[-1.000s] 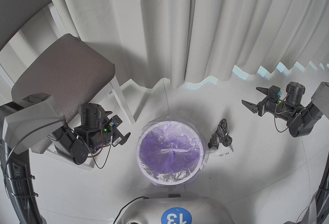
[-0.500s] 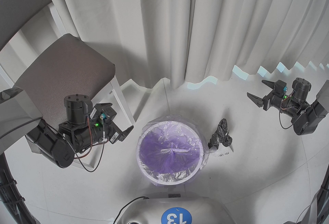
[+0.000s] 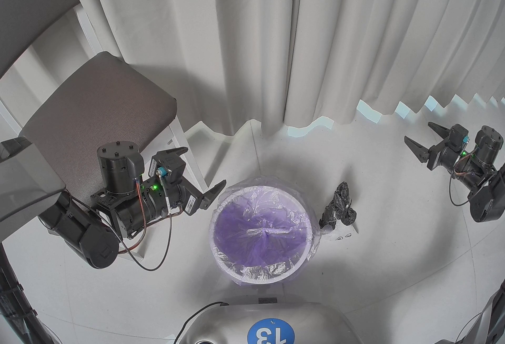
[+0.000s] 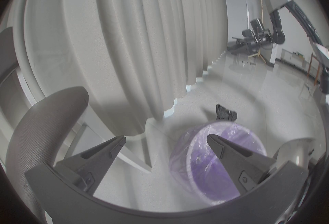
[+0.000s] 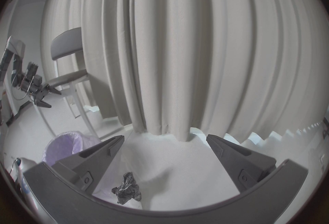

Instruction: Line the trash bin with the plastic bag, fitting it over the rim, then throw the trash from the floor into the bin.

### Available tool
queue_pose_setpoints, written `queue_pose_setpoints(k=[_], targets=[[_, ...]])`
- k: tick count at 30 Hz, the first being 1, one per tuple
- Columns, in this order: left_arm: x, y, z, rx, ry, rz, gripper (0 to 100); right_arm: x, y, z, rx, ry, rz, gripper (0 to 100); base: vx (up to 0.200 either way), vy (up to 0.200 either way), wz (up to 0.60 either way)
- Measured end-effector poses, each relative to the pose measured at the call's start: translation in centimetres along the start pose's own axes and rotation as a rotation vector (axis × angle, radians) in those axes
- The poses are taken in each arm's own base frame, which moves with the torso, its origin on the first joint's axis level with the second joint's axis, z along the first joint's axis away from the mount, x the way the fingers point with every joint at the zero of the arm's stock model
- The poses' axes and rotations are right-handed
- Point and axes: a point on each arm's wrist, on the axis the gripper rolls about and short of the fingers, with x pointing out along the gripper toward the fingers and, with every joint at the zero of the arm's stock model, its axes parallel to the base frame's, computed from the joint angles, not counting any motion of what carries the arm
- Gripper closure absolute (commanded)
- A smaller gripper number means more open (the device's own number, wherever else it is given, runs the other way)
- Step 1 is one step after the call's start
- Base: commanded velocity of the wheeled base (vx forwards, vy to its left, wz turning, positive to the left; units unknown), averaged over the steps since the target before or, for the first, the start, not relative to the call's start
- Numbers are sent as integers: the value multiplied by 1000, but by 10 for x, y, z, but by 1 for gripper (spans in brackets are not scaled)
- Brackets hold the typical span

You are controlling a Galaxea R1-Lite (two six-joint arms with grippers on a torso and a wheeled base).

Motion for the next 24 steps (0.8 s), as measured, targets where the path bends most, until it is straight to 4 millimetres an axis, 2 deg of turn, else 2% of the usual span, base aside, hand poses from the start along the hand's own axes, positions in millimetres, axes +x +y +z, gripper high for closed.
queue_pose_setpoints(k=[5, 9, 18, 24], targets=[[-4, -2, 21, -68, -134, 24, 0, -9, 6, -5, 46, 21, -146, 0, 0, 0, 0], [-9, -3, 29, -89, -201, 46, 0, -5, 14, -23, 94, 74, -168, 0, 0, 0, 0], [-22, -6, 37, -131, -247, 140, 0, 25, 49, -93, 193, 293, -66, 0, 0, 0, 0], [-32, -4, 41, -148, -258, 163, 0, 55, 67, -127, 212, 362, 6, 0, 0, 0, 0]])
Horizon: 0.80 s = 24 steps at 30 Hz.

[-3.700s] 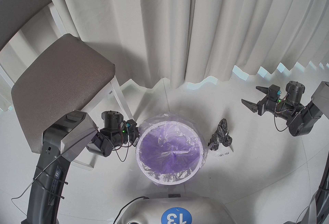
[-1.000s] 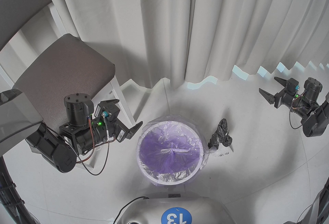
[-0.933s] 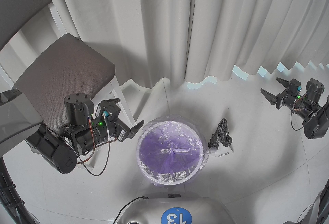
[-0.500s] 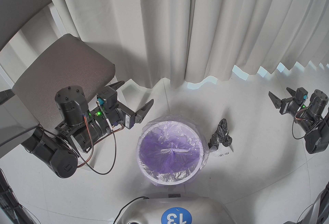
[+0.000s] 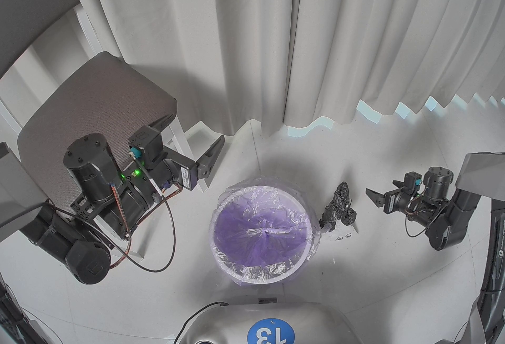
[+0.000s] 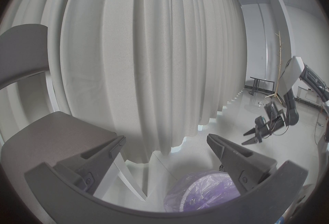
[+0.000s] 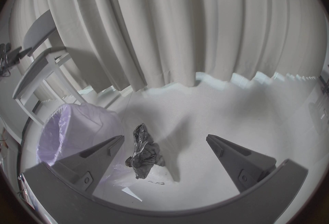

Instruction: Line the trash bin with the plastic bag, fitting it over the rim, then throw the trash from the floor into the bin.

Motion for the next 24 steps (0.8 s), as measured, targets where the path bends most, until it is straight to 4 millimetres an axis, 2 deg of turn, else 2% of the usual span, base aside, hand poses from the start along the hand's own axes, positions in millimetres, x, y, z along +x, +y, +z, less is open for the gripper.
queue_pose_setpoints(k=[4, 11, 15, 19, 20, 24], targets=[[-7, 3, 2, -2, 3, 20, 0, 23, 7, -15, 14, 82, 55, 0, 0, 0, 0], [-15, 6, 1, 3, -27, 69, 0, 61, 17, -26, 7, 111, 116, 0, 0, 0, 0], [-17, 5, -5, 6, -21, 79, 0, 78, 21, -34, 23, 148, 142, 0, 0, 0, 0], [-16, 6, -14, 6, 13, 95, 0, 93, 21, -33, 40, 152, 153, 0, 0, 0, 0], [-15, 9, -17, 7, 22, 105, 0, 97, 20, -33, 43, 151, 155, 100, 0, 0, 0], [-14, 16, -25, 9, 47, 134, 0, 107, 15, -34, 60, 163, 149, 100, 0, 0, 0]])
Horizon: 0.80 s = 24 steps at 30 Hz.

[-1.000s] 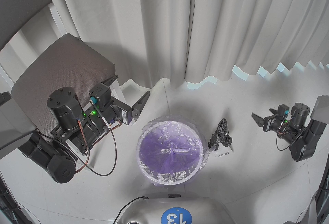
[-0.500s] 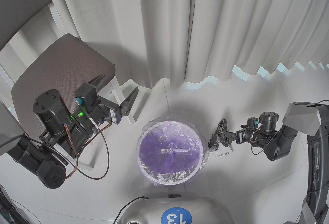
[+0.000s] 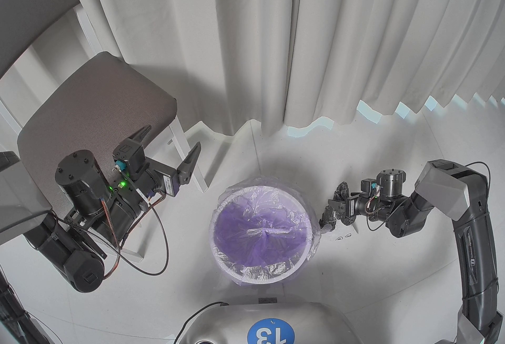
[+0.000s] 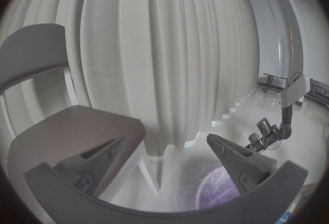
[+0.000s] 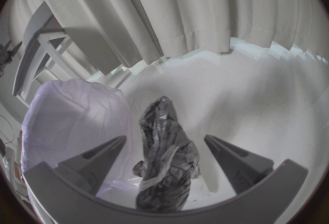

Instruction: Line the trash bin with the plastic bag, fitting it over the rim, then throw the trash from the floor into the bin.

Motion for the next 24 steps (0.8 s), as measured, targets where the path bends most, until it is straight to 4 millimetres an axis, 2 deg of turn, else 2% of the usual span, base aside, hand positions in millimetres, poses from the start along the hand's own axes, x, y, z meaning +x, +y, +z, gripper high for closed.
queue_pose_setpoints(k=[8, 13, 18, 24], targets=[[0, 9, -10, 5, 37, 29, 0, 8, -8, -2, 39, 1, -9, 100, 0, 0, 0], [-6, 9, -16, 7, 69, 24, 0, -1, -19, 3, -75, -82, -35, 100, 0, 0, 0], [-16, 7, -21, 5, 109, 13, 0, -34, -27, 13, -162, -157, -83, 100, 0, 0, 0], [-25, 7, -22, -46, 128, 12, 0, -90, -13, 49, -228, -228, -114, 100, 0, 0, 0]])
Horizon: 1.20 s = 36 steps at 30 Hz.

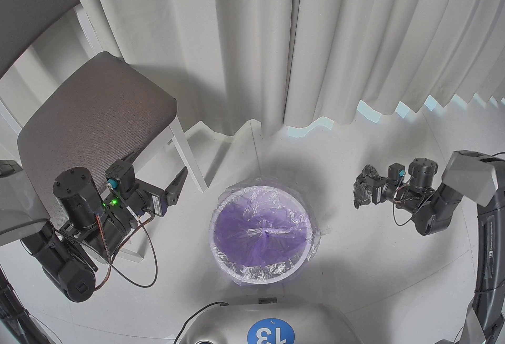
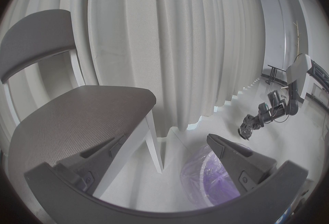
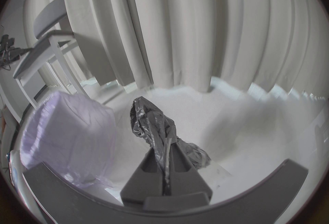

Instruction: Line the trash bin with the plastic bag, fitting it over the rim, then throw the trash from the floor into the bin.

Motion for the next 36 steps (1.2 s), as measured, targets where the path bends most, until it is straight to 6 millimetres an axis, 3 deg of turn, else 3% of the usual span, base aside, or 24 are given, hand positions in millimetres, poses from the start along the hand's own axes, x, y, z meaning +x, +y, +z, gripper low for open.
queue_pose_setpoints(k=[3, 8, 13, 17, 24, 36], targets=[[-5, 0, 0, -22, 8, -4, 0, -23, 5, 37, -38, -67, -7, 100, 0, 0, 0], [-18, 0, 3, -55, 9, -9, 0, -65, 30, 102, -118, -164, 22, 100, 0, 0, 0], [-30, 1, 12, -95, -18, -14, 0, -106, 72, 154, -187, -233, 72, 100, 0, 0, 0], [-40, 0, 19, -110, -41, -19, 0, -130, 112, 180, -220, -295, 133, 100, 0, 0, 0], [-56, 0, 24, -125, -52, -22, 0, -145, 169, 185, -231, -307, 218, 100, 0, 0, 0], [-68, 5, 35, -125, -104, -5, 0, -109, 235, 134, -253, -166, 371, 100, 0, 0, 0]])
